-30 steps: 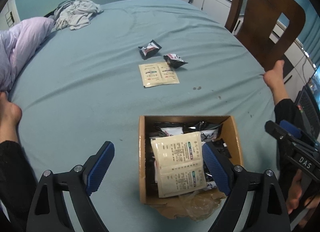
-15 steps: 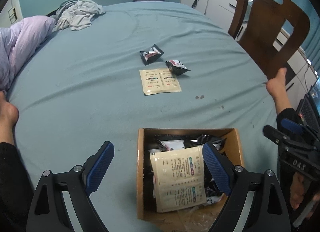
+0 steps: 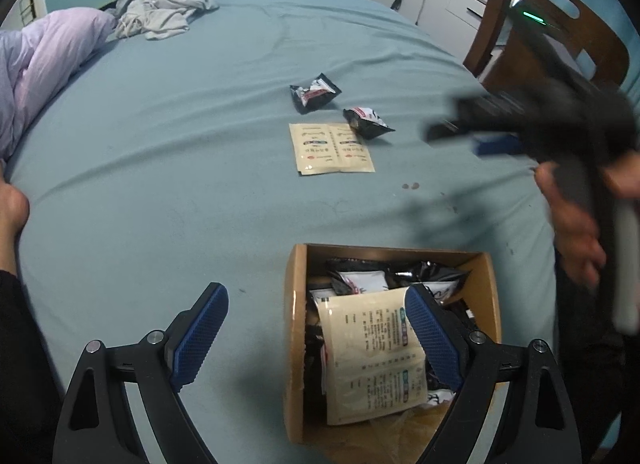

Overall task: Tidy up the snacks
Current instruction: 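Move the right gripper to the sheet and grasp a white deer-print packet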

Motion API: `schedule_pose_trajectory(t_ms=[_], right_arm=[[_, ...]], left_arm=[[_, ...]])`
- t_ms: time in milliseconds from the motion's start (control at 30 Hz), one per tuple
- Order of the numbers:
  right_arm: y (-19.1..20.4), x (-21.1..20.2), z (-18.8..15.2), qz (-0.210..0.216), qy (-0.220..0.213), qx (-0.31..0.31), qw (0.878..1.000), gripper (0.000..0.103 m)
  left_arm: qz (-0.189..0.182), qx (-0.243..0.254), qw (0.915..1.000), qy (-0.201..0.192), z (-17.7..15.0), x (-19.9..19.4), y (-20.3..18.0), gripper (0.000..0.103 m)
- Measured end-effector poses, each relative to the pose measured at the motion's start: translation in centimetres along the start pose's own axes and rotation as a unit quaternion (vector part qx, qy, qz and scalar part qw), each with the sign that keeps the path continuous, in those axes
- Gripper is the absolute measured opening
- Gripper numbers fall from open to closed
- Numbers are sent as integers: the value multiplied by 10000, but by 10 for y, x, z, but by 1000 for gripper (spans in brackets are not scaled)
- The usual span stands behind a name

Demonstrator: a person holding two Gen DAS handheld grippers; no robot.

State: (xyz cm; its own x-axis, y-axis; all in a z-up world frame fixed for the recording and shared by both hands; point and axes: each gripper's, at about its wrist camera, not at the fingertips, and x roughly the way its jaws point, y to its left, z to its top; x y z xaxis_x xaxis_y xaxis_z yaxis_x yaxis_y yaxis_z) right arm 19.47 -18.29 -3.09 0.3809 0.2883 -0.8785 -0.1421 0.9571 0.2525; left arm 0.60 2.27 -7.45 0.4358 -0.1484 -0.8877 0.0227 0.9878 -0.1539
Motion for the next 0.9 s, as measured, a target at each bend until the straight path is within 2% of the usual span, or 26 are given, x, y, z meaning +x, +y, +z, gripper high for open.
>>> schedule_pose_trajectory(t_ms=[167, 300, 467, 600, 633, 667, 733, 800, 867, 900], right_arm=[[7, 50, 52, -211, 174, 56, 9996, 75], [12, 79, 73, -375, 282, -28, 9989, 75], [32, 108, 82, -716, 293, -300, 9966, 75], [34, 125, 81, -596, 293, -252, 9975, 75], [33, 129, 80, -582, 280, -209, 9977, 73], [32, 131, 80, -591, 287, -207, 9976, 59], [28, 137, 78, -558, 404, -227, 9974, 38], [25, 136, 73, -401, 346, -272, 9982, 36], [19, 131, 66, -4, 432, -237, 9988, 25], [15, 123, 61, 217, 388, -153, 9989, 24]], left_arm=[[81, 108, 9999, -80, 1, -4, 2, 92], [24, 35, 10000, -14, 4, 0, 8, 91], [-65, -101, 9999, 26, 5, 1, 13, 91], [-80, -43, 10000, -1, 6, -1, 11, 91], [-77, -35, 10000, -13, 6, -2, 11, 92], [-71, -28, 10000, -16, 6, -2, 11, 91], [-73, -27, 10000, -16, 7, -2, 11, 91], [-59, -45, 10000, -43, 6, -4, 11, 91], [-48, -58, 9999, -81, 7, -6, 9, 91], [-45, -44, 9999, -95, 7, -8, 8, 91]])
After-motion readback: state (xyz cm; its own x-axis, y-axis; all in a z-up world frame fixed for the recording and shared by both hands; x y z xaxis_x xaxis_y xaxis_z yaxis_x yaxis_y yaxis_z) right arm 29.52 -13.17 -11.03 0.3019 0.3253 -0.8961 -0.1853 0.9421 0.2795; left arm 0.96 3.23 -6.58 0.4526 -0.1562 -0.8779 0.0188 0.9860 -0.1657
